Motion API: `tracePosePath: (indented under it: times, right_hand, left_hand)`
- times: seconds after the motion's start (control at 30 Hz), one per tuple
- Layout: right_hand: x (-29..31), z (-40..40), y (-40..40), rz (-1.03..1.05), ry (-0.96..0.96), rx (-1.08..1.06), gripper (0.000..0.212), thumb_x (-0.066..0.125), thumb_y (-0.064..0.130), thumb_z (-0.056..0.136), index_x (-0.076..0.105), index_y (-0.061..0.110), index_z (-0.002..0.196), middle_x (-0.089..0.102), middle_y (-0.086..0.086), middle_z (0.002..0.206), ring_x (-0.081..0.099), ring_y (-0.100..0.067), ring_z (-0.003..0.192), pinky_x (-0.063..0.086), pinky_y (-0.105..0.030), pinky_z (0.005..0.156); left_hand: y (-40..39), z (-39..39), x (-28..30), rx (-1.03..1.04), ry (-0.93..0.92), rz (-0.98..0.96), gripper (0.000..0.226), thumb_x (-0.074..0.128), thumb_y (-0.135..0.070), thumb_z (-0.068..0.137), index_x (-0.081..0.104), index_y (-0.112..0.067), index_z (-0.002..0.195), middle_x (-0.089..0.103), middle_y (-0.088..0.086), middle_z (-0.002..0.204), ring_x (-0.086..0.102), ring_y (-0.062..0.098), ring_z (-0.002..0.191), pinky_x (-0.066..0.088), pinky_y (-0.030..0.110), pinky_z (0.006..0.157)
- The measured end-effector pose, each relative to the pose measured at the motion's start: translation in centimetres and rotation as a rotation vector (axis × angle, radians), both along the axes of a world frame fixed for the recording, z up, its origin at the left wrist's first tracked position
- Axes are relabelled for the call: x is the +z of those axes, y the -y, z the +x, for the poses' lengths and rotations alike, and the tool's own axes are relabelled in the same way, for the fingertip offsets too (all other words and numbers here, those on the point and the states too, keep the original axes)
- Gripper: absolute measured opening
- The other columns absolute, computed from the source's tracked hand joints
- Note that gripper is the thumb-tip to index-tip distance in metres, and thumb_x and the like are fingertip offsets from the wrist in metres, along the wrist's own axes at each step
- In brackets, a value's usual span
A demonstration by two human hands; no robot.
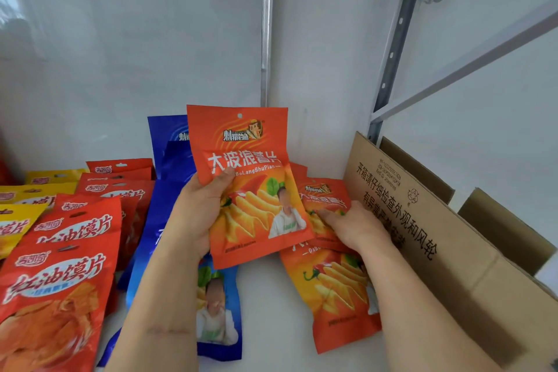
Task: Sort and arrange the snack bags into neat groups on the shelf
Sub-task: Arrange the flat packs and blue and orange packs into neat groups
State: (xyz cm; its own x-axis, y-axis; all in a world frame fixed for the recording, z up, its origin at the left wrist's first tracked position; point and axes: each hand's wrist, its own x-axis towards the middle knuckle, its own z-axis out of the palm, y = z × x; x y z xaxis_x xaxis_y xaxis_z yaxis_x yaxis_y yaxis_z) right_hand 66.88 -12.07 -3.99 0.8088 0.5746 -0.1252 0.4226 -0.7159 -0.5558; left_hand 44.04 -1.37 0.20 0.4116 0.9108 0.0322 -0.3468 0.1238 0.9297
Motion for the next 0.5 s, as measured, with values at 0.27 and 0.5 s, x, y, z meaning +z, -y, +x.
tracePosePath:
  times: [0.27, 0.5]
  right_hand:
    - [-0.18, 0.01, -1.07, -0.084, 0.032, -0.056, 0.109, 0.065, 0.081, 0.062, 0.033, 0.015, 0.143, 0.047, -0.011, 0.143, 0.044, -0.036, 0.13, 0.041, -0.051, 0.104]
    - [-0.92, -0.42, -0.38, 0.118, 0.043, -0.056, 0.069, 0.073, 0.059, 0.073, 0.052, 0.017, 0.124, 0.064, -0.006, 0.12, 0.06, -0.032, 0.11, 0.05, -0.042, 0.091]
  left_hand:
    - [-0.83, -0.02, -0.78, 0.078, 0.022, -0.04, 0.021, 0.066, -0.03, 0.097, 0.068, -0.016, 0.113, 0.079, 0.007, 0.1, 0.077, 0.026, 0.087, 0.062, 0.043, 0.074]
    - [-0.76, -0.03, -0.56, 0.137, 0.07, -0.075, 0.016, 0.069, -0.028, 0.095, 0.068, -0.019, 0.108, 0.079, 0.006, 0.1, 0.077, 0.027, 0.089, 0.061, 0.048, 0.081]
